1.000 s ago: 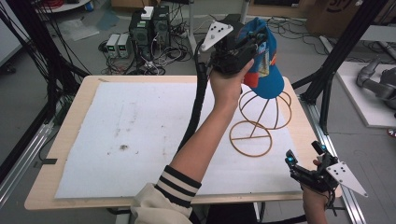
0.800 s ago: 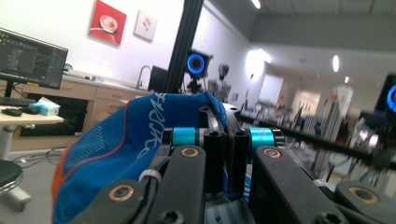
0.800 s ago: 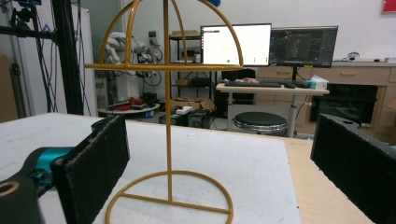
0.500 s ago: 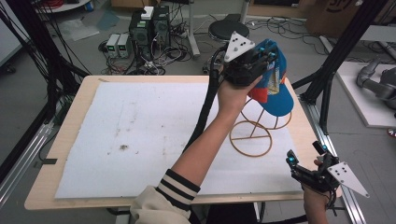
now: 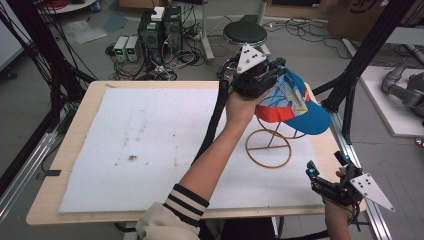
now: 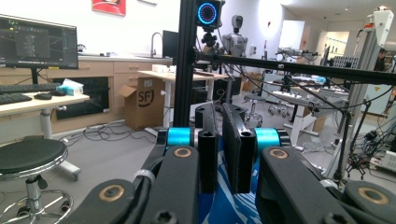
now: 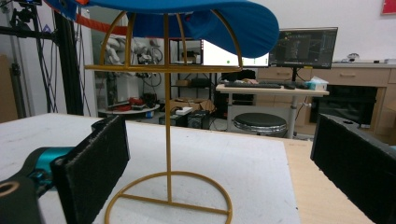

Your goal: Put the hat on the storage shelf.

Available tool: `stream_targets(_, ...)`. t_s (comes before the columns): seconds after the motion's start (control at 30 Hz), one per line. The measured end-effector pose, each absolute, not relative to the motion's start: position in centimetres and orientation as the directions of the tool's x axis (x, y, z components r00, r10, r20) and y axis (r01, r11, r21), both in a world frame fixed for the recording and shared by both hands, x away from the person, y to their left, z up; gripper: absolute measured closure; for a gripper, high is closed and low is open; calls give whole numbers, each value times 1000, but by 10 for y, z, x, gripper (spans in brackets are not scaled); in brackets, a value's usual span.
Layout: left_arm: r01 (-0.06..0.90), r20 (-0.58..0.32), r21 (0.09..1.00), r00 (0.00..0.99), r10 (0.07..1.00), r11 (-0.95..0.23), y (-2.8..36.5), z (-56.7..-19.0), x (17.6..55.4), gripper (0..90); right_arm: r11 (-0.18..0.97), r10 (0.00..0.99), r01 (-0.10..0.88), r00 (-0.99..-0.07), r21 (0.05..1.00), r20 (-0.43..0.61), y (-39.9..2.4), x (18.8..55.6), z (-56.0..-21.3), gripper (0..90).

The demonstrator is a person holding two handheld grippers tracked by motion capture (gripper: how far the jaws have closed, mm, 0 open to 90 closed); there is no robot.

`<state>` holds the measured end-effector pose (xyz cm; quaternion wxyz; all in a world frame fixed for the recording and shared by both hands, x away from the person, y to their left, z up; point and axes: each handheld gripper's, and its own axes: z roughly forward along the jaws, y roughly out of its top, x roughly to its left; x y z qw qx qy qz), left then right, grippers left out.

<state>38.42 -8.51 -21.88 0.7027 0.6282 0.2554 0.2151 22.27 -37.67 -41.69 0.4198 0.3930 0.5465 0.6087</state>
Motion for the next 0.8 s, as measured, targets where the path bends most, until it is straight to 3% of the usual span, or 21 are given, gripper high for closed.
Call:
stream_targets(0.47,28,-99,992,770,630,122,-79,-224,387,747,3,937,-103,-348,995,-38,-372,221,-416,41)
stream_targets(0.57,31,-101,992,770,629,121,-76,-225,388,665,-1,937,-103,-348,995,-35,-372,221,-416,41)
stream_targets(0.6,37,-107,992,770,628,125,-76,-225,389,568,1,937,-104,-347,995,-38,-372,221,-416,41)
stream_targets(0.63,39,-110,991,770,628,126,-75,-225,389,568,1,937,-104,-347,995,-38,-372,221,-416,41)
stream_targets(0.67,40,-110,991,773,625,126,-74,-225,390,455,0,937,-104,-347,995,-36,-372,221,-416,41)
stream_targets(0.7,42,-113,991,769,629,126,-74,-226,390,455,0,937,-104,-347,995,-36,-372,221,-416,41)
stream_targets(0.8,45,-115,991,767,631,126,-72,-227,391,318,1,937,-103,-348,995,-37,-372,221,-416,41)
